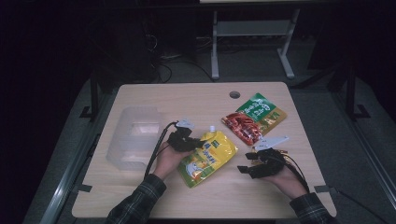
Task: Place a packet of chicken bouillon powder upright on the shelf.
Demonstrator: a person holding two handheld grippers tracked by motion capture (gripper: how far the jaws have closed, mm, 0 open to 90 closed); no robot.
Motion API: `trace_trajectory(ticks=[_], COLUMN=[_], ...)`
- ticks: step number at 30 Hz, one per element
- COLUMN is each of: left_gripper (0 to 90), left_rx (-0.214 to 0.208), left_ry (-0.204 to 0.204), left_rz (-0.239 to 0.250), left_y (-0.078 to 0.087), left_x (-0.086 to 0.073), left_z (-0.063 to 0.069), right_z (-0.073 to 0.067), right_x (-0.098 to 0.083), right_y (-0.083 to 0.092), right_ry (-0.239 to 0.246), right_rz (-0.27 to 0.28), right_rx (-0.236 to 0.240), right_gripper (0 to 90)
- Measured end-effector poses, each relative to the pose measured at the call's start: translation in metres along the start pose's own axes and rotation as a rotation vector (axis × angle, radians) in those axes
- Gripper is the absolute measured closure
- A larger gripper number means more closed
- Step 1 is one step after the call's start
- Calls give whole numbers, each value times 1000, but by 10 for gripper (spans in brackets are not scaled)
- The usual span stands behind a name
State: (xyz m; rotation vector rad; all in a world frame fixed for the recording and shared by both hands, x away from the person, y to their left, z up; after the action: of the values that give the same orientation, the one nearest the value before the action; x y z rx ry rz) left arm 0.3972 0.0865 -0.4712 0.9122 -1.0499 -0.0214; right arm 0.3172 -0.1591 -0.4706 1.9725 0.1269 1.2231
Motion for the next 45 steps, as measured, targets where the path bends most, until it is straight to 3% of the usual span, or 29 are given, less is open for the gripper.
trace_trajectory(ticks=[2, 4, 5, 7, 9, 11, 20, 28, 34, 38, 40, 41, 42, 45], left_gripper=[825, 827, 828, 831, 833, 838, 848, 849, 849, 849, 848, 848, 848, 848], left_rx=[-6, -6, -6, -15, -18, -23, -59, -107, -120, -126, -125, -125, -128, -136], left_ry=[0, -9, -9, -2, -3, -9, -3, 44, 54, 57, 60, 60, 67, 73], left_rz=[29, 111, 111, 172, 189, 241, 328, 404, 433, 434, 437, 437, 441, 445], left_y=[3, 15, 15, 27, 30, 40, 62, 81, 85, 83, 83, 83, 82, 82], left_x=[2, 9, 9, 13, 14, 15, 14, 13, 15, 14, 14, 14, 14, 14], left_z=[1, 4, 4, 7, 8, 13, 18, 14, 15, 17, 17, 17, 17, 16], right_z=[0, 0, 0, -2, -3, -9, -22, -31, -35, -35, -35, -35, -36, -37], right_x=[1, 2, 2, 4, 5, 11, 27, 52, 67, 73, 74, 74, 75, 76], right_y=[1, 2, 2, 2, 2, 2, -7, -26, -39, -41, -41, -41, -41, -39], right_ry=[-4, -15, -16, -18, -22, -25, -27, -27, -33, -42, -42, -42, -30, -26], right_rz=[9, 35, 40, 56, 65, 92, 163, 244, 318, 375, 383, 383, 393, 393], right_rx=[-2, 1, 4, 15, 24, 44, 84, 117, 164, 183, 196, 196, 207, 205], right_gripper=[315, 283, 280, 265, 263, 248, 241, 240, 338, 472, 557, 557, 641, 701])
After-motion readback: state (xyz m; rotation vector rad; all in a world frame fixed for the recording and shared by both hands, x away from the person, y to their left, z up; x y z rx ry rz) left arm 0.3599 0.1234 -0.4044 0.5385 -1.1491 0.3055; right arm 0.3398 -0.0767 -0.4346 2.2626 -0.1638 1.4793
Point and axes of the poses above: each handheld gripper's, and its own axes: y roughly backward along the jaws, x roughly out of its top, z roughly to its right, the point moved 5 cm from there along -y, roughly forward along the jaws, and after that the axes turned 3 degrees about x, right-handed, at the moved point
